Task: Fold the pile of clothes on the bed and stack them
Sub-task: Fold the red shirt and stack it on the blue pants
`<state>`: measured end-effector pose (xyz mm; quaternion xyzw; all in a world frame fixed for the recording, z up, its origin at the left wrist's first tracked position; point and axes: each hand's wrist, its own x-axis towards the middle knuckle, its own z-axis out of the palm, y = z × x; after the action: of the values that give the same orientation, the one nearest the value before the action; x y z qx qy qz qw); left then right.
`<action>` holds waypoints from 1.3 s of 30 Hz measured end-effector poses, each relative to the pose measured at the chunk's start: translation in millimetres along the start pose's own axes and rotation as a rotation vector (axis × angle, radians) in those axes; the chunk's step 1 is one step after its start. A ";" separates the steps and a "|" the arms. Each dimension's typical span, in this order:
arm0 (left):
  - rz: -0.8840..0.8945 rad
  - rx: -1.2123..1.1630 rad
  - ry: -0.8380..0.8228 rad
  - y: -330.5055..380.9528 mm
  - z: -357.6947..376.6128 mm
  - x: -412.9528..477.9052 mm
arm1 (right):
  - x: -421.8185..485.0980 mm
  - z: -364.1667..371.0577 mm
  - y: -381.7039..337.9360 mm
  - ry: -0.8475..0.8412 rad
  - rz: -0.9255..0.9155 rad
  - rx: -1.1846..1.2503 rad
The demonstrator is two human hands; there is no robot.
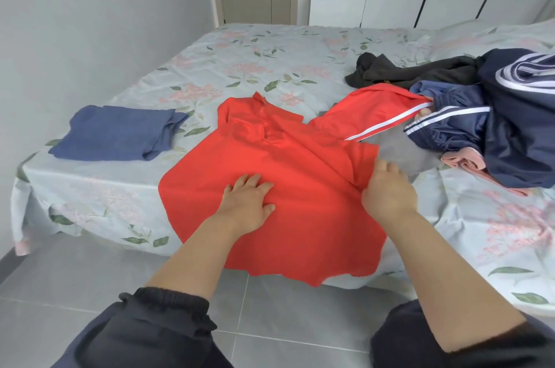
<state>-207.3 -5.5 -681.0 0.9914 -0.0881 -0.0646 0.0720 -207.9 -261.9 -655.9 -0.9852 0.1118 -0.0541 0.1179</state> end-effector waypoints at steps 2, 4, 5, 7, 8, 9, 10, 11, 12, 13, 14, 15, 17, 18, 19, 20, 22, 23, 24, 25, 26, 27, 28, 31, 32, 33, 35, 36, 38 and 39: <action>0.032 -0.033 0.066 3.3 1.1 1.6 | 0.9 11.1 -7.4 0.101 -0.132 0.062; 0.052 -0.058 0.106 4.7 1.6 3.3 | 2.6 19.7 -10.6 0.038 -0.095 0.188; 0.055 -0.064 0.114 4.5 1.8 4.3 | 3.0 24.6 -11.1 0.022 -0.067 0.238; 0.051 -0.063 0.109 2.8 2.4 6.8 | 6.3 28.2 -12.7 0.062 -0.025 0.277; 0.045 -0.055 0.094 1.5 2.6 8.4 | 9.3 27.6 -13.6 0.096 -0.002 0.295; 0.037 -0.044 0.074 0.3 2.5 10.3 | 12.4 26.0 -14.0 0.112 0.009 0.283; 0.031 -0.031 0.051 -0.7 2.1 12.9 | 15.3 23.7 -14.6 0.096 -0.008 0.227; 0.026 -0.019 0.029 -1.8 1.4 15.9 | 18.1 21.6 -16.3 0.052 -0.051 0.144; 0.022 -0.012 0.012 -3.0 0.1 19.6 | 21.9 19.0 -19.7 -0.008 -0.106 0.052; 0.019 -0.008 0.001 -4.8 -1.7 23.5 | 27.2 14.4 -25.5 -0.071 -0.165 -0.030; 0.016 -0.009 -0.006 -6.9 -3.9 27.8 | 34.8 7.6 -33.6 -0.129 -0.214 -0.090; 0.013 -0.012 -0.007 -9.7 -6.1 31.9 | 46.3 0.3 -40.9 -0.178 -0.232 -0.111; 0.007 -0.024 -0.005 -15.8 -9.6 38.0 | 72.4 -20.5 -53.5 -0.139 -0.086 0.185; 0.007 -0.034 -0.003 -18.4 -10.9 40.0 | 89.8 -31.9 -55.2 -0.018 0.042 0.461; 0.011 -0.049 0.003 -20.4 -12.2 41.4 | 106.8 -42.7 -53.4 0.175 0.162 0.688; 0.017 -0.068 0.020 -21.9 -13.8 42.5 | 120.1 -51.4 -49.3 0.333 0.257 0.823; 0.039 -0.101 0.095 -23.9 -18.0 44.4 | 136.6 -53.5 -39.8 0.368 0.351 0.861; 0.041 -0.108 0.156 -26.3 -21.0 45.3 | 137.8 -48.5 -39.6 0.339 0.367 0.781; 0.026 -0.108 0.223 -29.8 -24.3 46.2 | 134.1 -40.5 -41.1 0.339 0.357 0.668; -0.019 -0.112 0.280 -35.1 -28.0 47.5 | 126.0 -29.3 -44.6 0.353 0.287 0.551; -0.092 -0.129 0.322 -42.7 -31.8 48.8 | 113.4 -15.7 -51.2 0.362 0.156 0.460; -0.187 -0.161 0.345 -52.5 -35.1 49.3 | 97.6 -0.7 -59.4 0.339 -0.005 0.384; -0.289 -0.214 0.347 -63.5 -37.2 50.2 | 80.5 15.4 -67.8 0.270 -0.162 0.308; -0.519 -0.438 0.316 -96.0 -35.5 49.2 | 35.4 62.9 -83.7 -0.063 -0.413 0.089; -0.559 -0.463 0.325 -103.4 -33.8 48.6 | 26.9 74.8 -84.1 -0.114 -0.431 0.020; -0.580 -0.468 0.359 -108.3 -32.8 48.4 | 23.0 81.8 -83.7 -0.116 -0.428 -0.022; -0.514 -0.487 0.429 -107.3 -33.6 46.7 | 23.3 84.3 -85.2 -0.081 -0.394 -0.029; -0.416 -0.494 0.441 -102.3 -33.6 45.9 | 24.8 83.5 -86.1 -0.069 -0.376 -0.016; -0.176 -0.419 0.379 -87.8 -31.1 45.4 | 27.7 82.5 -89.2 -0.056 -0.357 0.016; -0.088 -0.358 0.344 -81.0 -29.2 46.1 | 28.3 82.4 -90.5 -0.051 -0.361 0.024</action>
<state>-144.8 68.7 -670.2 0.9621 -0.0184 0.0876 0.2575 -150.8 -164.6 -711.2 -0.9889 -0.0704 -0.0504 0.1207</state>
